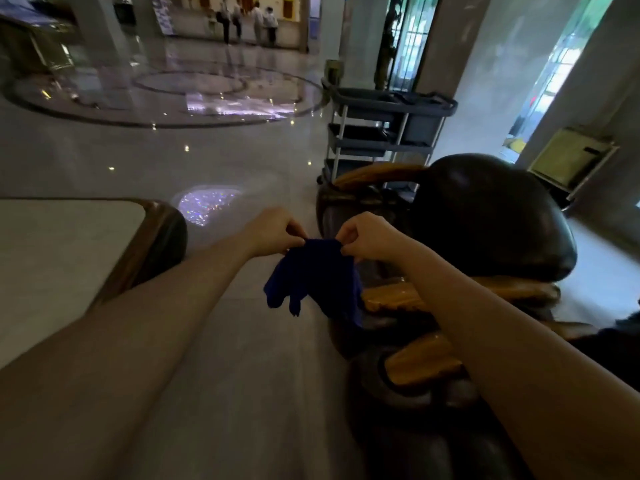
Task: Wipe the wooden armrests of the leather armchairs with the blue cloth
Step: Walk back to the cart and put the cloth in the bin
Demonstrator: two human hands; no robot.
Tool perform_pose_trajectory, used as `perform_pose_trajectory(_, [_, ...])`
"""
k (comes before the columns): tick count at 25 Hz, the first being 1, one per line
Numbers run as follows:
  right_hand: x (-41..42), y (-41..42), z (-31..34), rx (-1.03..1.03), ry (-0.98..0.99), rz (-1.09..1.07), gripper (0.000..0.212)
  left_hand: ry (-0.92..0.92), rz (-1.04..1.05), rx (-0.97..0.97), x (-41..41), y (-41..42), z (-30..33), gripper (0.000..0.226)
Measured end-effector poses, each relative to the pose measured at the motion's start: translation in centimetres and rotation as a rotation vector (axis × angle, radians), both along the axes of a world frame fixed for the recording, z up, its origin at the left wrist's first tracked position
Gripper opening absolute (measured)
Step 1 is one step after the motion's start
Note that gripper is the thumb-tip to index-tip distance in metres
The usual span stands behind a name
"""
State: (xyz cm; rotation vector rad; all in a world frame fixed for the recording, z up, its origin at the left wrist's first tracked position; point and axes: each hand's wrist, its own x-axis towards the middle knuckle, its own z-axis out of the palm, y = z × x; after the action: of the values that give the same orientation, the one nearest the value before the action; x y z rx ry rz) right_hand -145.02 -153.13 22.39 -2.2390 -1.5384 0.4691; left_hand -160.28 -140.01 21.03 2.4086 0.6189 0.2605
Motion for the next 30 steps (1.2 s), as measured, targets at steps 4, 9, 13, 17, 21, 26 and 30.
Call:
perform_pose_trajectory(4, [4.5,8.6,0.0,0.001,-0.002,0.071,0.017,-0.034,0.065,-0.004,3.5,7.1,0.1,0.017])
perform_pose_trajectory(9, [9.6,20.0,-1.4,-0.017,-0.007,0.093,0.015,-0.043,0.079,-0.016,8.3,18.2,-1.0,0.016])
perform_pose_trajectory(13, [13.5,30.0,-1.4,-0.014,0.041,0.018,0.015,-0.055,0.055,-0.029,12.7,28.7,-0.8,0.014])
perform_pose_trajectory(17, [17.7,38.9,-1.1,-0.029,0.036,-0.009,0.015,-0.04,0.006,-0.009,17.3,38.3,-0.5,0.015])
perform_pose_trajectory(21, [22.6,47.5,-1.4,-0.044,0.01,-0.018,0.017,-0.036,-0.031,-0.012,22.7,47.5,-1.1,0.015])
perform_pose_trajectory(26, [30.9,58.1,-2.6,-0.039,0.001,-0.001,0.015,-0.039,-0.041,-0.032,31.1,58.5,-2.7,0.014])
perform_pose_trajectory(30, [38.4,67.0,-2.4,-0.025,0.026,-0.007,0.016,-0.071,0.007,-0.085,38.2,67.1,-3.1,0.015])
